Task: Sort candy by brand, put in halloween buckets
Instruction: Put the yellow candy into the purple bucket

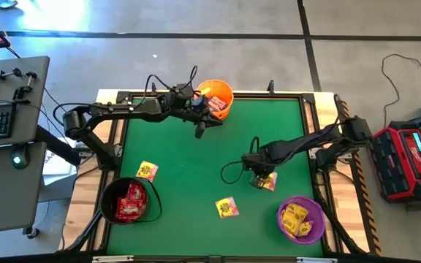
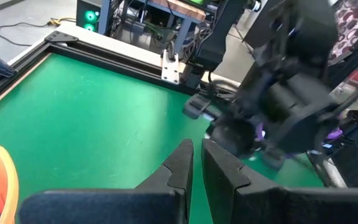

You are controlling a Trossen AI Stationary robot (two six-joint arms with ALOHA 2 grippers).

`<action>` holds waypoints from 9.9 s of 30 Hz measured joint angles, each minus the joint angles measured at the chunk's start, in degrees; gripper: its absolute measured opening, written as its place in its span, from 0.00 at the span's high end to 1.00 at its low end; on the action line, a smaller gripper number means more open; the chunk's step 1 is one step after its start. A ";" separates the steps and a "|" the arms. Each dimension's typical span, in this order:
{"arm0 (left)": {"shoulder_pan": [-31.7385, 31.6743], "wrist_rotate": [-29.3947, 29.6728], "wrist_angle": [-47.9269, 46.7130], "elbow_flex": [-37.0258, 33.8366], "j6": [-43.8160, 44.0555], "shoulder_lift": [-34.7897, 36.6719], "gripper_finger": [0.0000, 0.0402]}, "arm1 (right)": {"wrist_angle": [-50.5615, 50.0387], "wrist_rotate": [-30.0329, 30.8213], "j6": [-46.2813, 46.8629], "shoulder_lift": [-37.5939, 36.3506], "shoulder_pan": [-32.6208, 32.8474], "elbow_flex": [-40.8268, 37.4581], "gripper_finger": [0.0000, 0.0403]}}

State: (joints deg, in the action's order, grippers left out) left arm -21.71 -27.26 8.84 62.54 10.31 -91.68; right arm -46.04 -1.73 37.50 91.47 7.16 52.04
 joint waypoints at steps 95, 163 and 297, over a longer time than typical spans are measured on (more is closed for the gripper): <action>-22.82 35.45 -42.95 0.00 -0.94 -9.23 0.47 | -40.09 20.78 45.76 -11.05 31.03 34.51 0.48; 6.79 23.26 -23.27 0.05 7.40 22.26 1.00 | -10.07 60.21 32.42 -10.70 19.12 34.46 0.48; 16.47 22.57 -17.66 3.21 -1.55 14.10 0.77 | -35.25 -6.40 77.62 1.63 40.65 25.79 1.00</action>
State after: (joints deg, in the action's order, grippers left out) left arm -5.25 -4.69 -8.82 65.76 8.75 -77.58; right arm -81.29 -8.13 115.12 93.10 47.81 77.82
